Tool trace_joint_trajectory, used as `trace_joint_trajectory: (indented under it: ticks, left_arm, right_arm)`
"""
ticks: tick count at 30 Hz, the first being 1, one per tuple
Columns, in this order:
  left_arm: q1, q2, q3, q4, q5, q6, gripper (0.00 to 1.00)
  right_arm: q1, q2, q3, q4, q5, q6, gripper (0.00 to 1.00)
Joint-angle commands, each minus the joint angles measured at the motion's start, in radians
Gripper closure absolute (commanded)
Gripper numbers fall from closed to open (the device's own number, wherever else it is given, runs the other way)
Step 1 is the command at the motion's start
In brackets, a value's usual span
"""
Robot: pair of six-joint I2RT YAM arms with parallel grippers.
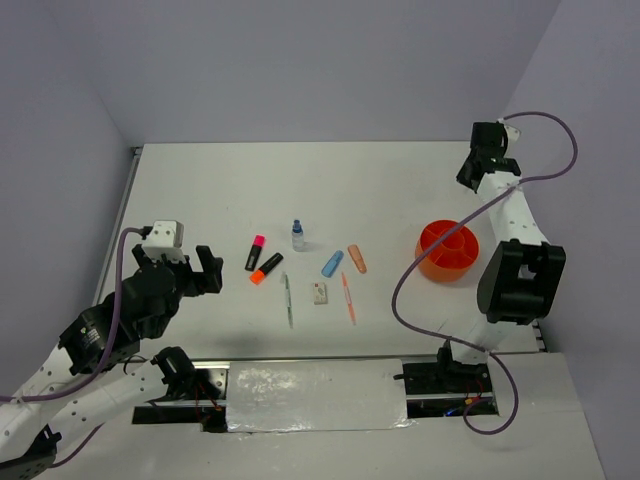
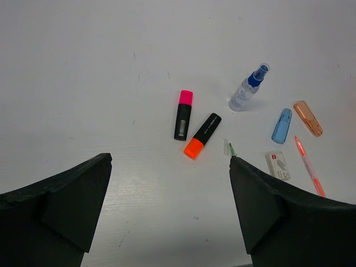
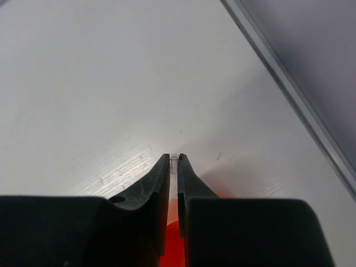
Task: Sort the stationery into containers
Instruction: Pick up the pen cap from the center of the board.
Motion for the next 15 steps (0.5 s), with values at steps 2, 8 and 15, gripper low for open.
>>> trace_joint_trajectory:
  ticks: [2,8,15]
  left_arm:
    - [-0.005,0.002,0.004,0.031,-0.004,0.019,0.01]
    - [-0.003,0.067,0.029,0.063,0.068,0.021,0.01]
    - [-0.018,0.307,0.013,0.222,0.291,-0.221,0.02]
  right_arm:
    - [0.043,-0.124,0.046,0.061,0.023,-0.042,1.00]
    - [0.172,-0.446,-0.091,0.205,-0.150,-0.030,1.00]
    - [0.269,-0.817,-0.350,0.290,-0.377,0.120,1.00]
